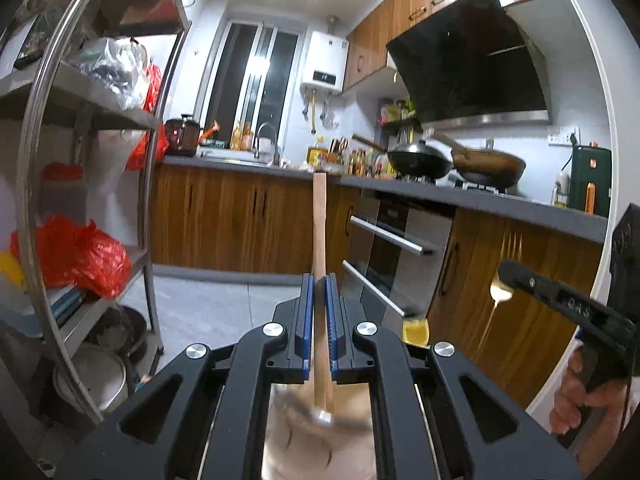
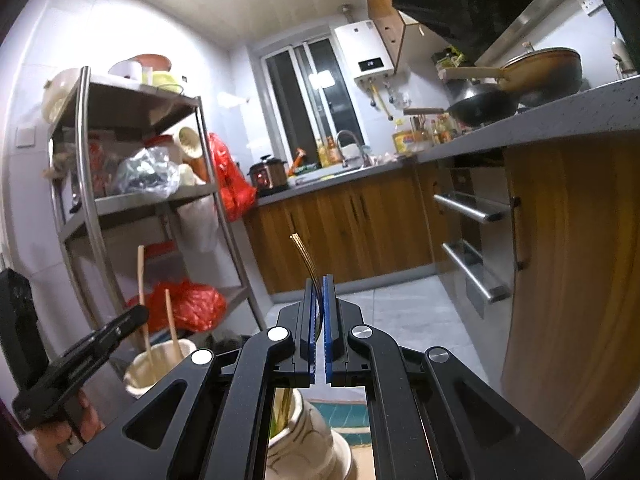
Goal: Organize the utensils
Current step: 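Carry the chopstick above the tall compartment with the left tool while the right tool carries the gold fork, then release the chopstick in the tall compartment while the right tool drops the gold fork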
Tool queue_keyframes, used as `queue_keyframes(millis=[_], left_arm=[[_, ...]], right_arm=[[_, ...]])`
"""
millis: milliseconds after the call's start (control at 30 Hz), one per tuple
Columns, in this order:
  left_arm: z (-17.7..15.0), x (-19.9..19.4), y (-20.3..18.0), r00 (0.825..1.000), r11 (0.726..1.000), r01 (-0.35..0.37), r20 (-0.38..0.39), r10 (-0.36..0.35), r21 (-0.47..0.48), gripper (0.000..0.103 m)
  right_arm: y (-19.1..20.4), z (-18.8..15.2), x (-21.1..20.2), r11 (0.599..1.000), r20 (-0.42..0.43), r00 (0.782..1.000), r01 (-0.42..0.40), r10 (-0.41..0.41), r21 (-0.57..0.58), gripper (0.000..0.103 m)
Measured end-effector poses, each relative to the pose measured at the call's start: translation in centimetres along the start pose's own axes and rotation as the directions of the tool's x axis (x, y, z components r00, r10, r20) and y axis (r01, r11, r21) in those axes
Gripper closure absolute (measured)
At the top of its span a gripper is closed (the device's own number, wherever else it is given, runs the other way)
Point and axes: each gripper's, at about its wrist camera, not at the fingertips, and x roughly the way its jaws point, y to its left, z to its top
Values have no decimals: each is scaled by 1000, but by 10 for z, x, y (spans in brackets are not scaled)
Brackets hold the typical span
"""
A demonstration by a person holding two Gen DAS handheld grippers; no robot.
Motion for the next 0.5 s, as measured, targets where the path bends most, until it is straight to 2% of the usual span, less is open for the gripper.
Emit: queue_keyframes(millis=[233,500], left_arm=[[-7,-2,6,998,1000,-15,-64,14,-20,97],[-10,-1,4,997,999,-38,-73,38,4,96]], right_arm=[[4,-2,3,1000,-24,1000,3,-3,-23,99],[2,-4,7,1000,-50,999,11,-12,-10,99]])
